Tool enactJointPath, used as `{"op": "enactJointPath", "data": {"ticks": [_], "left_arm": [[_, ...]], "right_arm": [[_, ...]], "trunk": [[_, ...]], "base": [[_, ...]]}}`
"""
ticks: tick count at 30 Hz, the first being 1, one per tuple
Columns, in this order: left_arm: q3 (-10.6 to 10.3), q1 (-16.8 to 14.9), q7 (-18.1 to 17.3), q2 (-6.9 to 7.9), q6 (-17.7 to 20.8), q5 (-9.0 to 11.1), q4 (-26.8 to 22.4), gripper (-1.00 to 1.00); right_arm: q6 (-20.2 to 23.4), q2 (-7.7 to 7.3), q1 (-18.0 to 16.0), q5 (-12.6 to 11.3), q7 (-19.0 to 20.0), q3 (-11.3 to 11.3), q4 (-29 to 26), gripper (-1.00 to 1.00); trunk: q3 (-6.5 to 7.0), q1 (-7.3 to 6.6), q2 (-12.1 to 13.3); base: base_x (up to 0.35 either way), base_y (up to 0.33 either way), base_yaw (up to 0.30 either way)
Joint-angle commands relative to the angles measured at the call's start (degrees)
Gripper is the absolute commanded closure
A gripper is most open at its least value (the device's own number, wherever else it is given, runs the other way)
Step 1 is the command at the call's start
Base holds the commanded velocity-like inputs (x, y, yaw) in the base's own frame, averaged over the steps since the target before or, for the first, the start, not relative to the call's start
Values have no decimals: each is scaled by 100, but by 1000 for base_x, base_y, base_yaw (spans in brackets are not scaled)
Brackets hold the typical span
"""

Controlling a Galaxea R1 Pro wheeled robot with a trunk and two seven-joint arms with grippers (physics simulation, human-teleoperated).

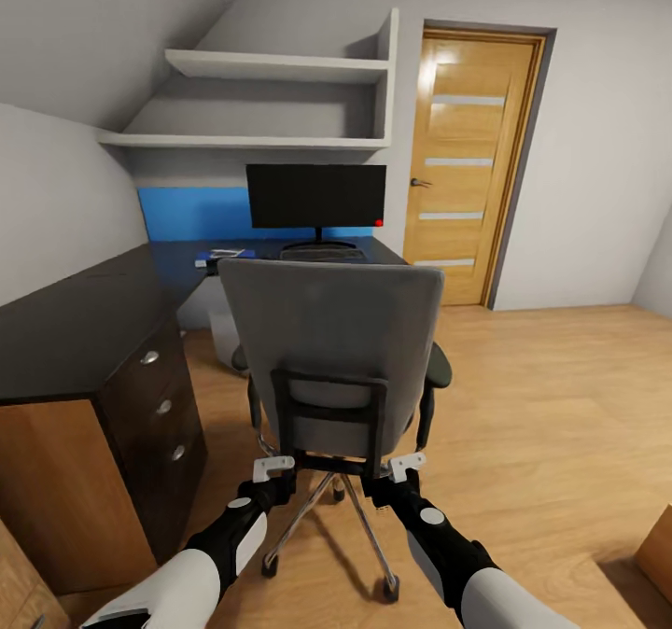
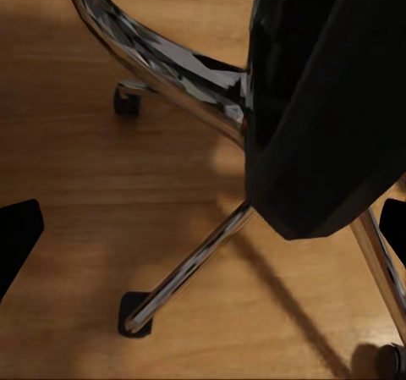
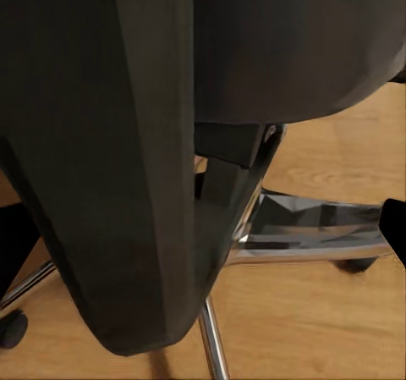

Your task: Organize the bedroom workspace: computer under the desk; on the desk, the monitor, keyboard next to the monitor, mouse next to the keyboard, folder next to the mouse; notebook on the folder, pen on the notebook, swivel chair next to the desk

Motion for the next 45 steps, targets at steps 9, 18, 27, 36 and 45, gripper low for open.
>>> {"op": "enactJointPath", "data": {"ticks": [9,18,27,36,45], "left_arm": [[79,-5,17,-2,-12,-82,-5,-100],[79,-5,22,-2,-4,-74,-3,-100],[79,-5,14,-2,-4,-79,-3,-100],[79,-5,18,-5,-4,-81,-4,-100],[79,-5,20,-5,-4,-82,-8,-100]], "right_arm": [[-16,-2,-6,43,-21,-58,-1,-100],[-16,-2,-6,43,-21,-58,-1,-100],[-16,-2,-6,43,-21,-58,-1,-100],[-16,-2,-6,43,-21,-58,-1,-100],[-16,-2,-6,43,-21,-58,-1,-100]], "trunk": [[-23,2,-2],[-49,2,-2],[-90,2,-2],[-91,2,-2],[-91,2,-2]], "base": [[322,0,0],[232,0,53],[20,0,98],[223,0,4],[320,0,0]]}}
